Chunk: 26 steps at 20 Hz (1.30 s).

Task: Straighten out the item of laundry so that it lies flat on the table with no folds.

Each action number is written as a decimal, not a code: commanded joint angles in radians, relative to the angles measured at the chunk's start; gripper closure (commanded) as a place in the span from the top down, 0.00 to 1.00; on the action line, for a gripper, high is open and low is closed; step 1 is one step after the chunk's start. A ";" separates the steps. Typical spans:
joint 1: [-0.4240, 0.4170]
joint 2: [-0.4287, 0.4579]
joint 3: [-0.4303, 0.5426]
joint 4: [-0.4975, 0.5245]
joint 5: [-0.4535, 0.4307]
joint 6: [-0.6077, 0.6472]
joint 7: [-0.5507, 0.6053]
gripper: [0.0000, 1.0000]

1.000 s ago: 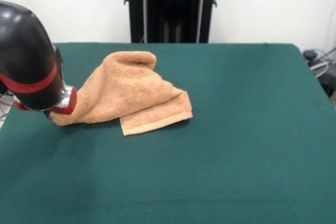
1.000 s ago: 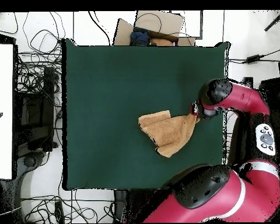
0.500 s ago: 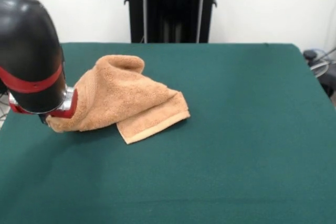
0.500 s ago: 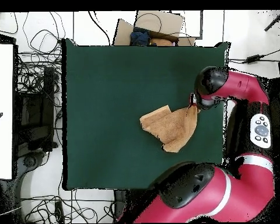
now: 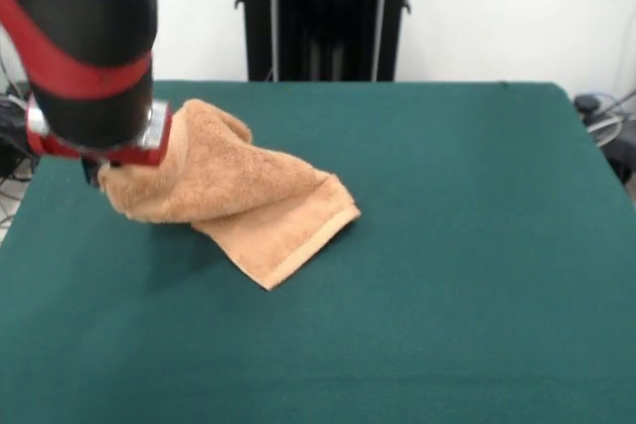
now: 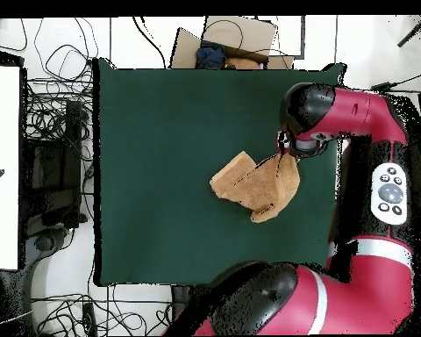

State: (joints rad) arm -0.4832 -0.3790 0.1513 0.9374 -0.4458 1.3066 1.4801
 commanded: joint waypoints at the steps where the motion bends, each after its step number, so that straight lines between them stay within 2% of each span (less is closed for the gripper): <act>1: 0.028 -0.137 -0.055 0.123 -0.046 0.089 -0.077 0.00; 9: -0.001 -0.060 -0.026 0.001 -0.072 0.120 -0.152 0.00; 18: 0.001 -0.003 -0.011 -0.069 -0.073 0.114 -0.164 0.00; 26: 0.014 0.040 -0.002 -0.171 -0.071 0.186 -0.191 0.00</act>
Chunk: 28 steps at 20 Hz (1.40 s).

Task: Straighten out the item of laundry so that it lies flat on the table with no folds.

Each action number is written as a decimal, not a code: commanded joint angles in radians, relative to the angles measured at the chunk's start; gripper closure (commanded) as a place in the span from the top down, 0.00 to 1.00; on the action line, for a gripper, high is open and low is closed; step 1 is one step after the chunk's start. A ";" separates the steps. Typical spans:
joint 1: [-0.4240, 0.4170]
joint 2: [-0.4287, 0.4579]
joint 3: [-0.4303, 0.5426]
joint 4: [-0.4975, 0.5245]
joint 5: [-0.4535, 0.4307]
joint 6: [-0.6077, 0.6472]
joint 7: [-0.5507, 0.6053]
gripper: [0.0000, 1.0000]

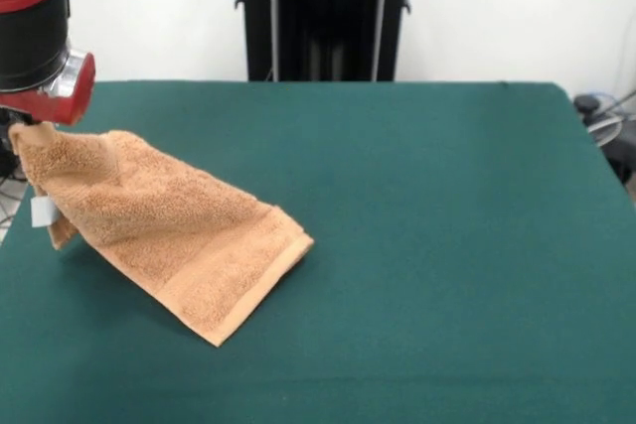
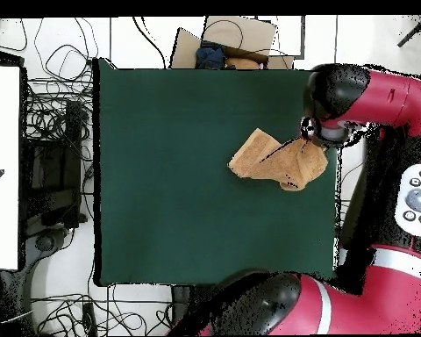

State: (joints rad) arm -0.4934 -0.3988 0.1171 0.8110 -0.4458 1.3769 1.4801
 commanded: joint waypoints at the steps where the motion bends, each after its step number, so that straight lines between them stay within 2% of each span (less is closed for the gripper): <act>1: 0.024 0.068 0.034 -0.061 -0.073 0.123 -0.197 0.00; 15: 0.029 0.160 0.044 -0.301 -0.091 0.271 -0.303 0.00; 28: 0.080 0.262 0.065 -0.640 -0.164 0.527 -0.412 0.00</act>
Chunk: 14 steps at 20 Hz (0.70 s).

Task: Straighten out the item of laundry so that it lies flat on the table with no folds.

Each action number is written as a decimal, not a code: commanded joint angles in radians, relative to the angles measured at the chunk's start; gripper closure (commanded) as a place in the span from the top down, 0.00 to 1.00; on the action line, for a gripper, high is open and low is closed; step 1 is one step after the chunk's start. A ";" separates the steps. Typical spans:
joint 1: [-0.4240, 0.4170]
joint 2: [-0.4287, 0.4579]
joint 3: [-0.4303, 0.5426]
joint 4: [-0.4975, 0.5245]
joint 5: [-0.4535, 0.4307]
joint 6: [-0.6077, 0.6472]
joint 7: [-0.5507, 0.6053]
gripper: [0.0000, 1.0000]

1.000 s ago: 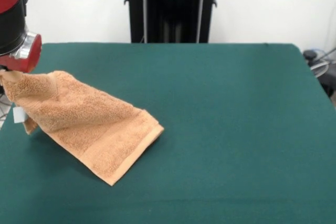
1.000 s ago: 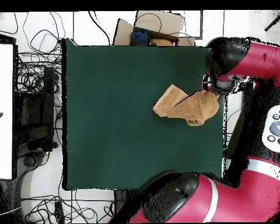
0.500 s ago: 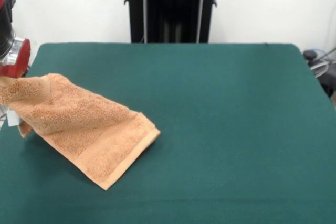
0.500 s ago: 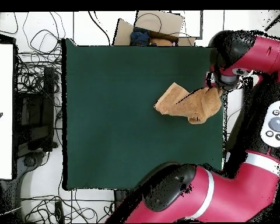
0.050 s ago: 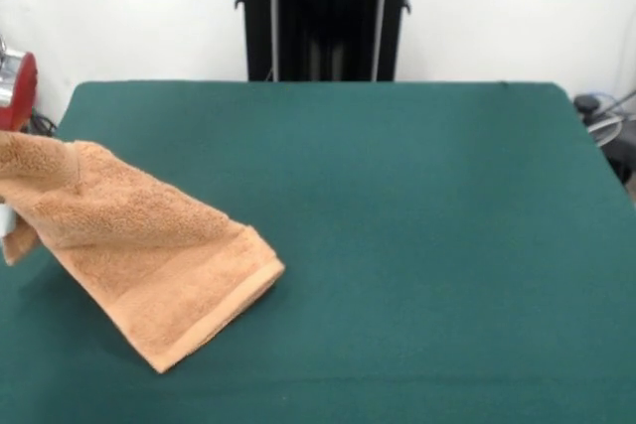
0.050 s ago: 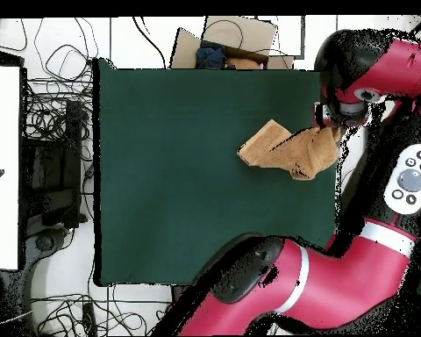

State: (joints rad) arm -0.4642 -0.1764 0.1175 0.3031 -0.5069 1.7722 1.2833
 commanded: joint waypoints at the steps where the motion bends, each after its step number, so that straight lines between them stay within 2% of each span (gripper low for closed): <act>1: 0.054 0.045 0.069 -0.152 -0.113 0.145 -0.223 0.00; 14: 0.073 0.075 0.132 -0.269 -0.223 0.219 -0.292 0.00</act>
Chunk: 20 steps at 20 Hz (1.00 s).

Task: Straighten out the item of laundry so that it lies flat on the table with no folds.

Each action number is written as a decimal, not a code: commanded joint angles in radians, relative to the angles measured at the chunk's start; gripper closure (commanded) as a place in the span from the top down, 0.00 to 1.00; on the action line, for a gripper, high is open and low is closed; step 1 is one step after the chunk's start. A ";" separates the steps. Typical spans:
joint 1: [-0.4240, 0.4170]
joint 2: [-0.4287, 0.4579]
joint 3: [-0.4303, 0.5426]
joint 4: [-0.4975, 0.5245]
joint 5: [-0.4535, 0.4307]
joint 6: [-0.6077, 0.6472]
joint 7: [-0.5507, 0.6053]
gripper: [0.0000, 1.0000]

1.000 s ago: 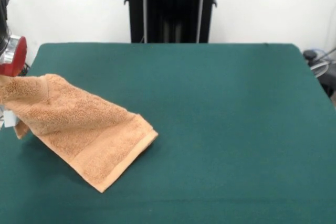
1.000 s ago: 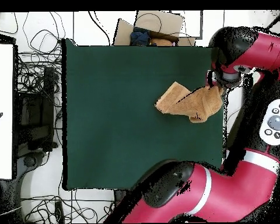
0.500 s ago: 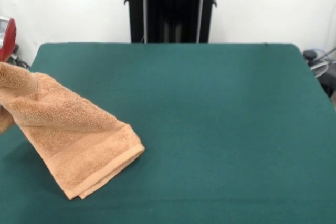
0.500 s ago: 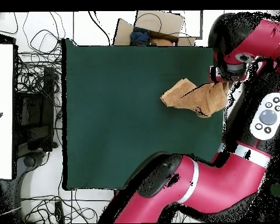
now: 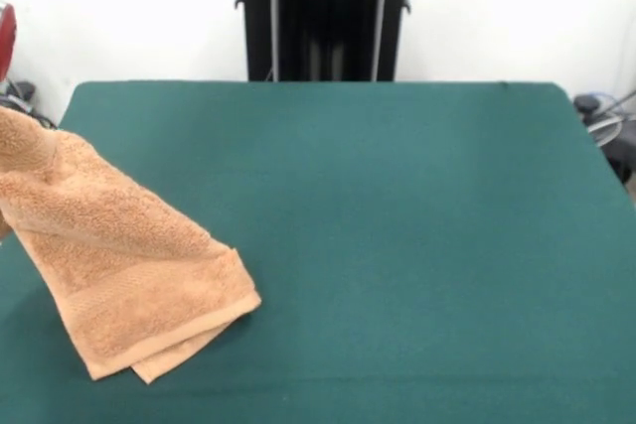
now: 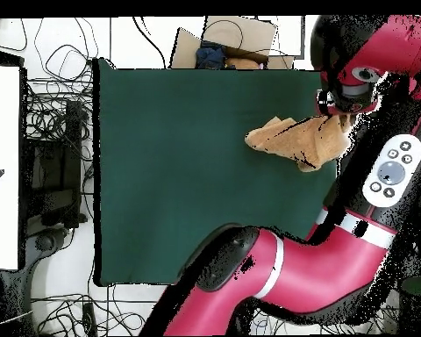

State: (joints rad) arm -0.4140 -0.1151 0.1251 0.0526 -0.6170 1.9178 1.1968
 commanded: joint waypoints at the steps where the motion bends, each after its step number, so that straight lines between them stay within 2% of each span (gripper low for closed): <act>1: 0.023 0.014 0.132 -0.023 -0.124 0.076 -0.215 0.00; 7: 0.025 0.003 0.193 -0.038 -0.201 0.100 -0.241 0.00; 9: 0.024 -0.004 0.199 -0.025 -0.201 0.087 -0.218 0.00; 12: 0.019 -0.015 0.156 0.035 -0.125 0.030 -0.135 0.00; 16: 0.023 -0.077 0.033 0.230 0.004 -0.159 -0.033 0.00; 18: 0.031 -0.142 -0.026 0.397 0.055 -0.334 0.015 0.00; 20: 0.042 -0.228 -0.079 0.607 0.082 -0.522 0.092 0.00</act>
State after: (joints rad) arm -0.4118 -0.1860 0.1328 0.1501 -0.6110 1.7596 1.1551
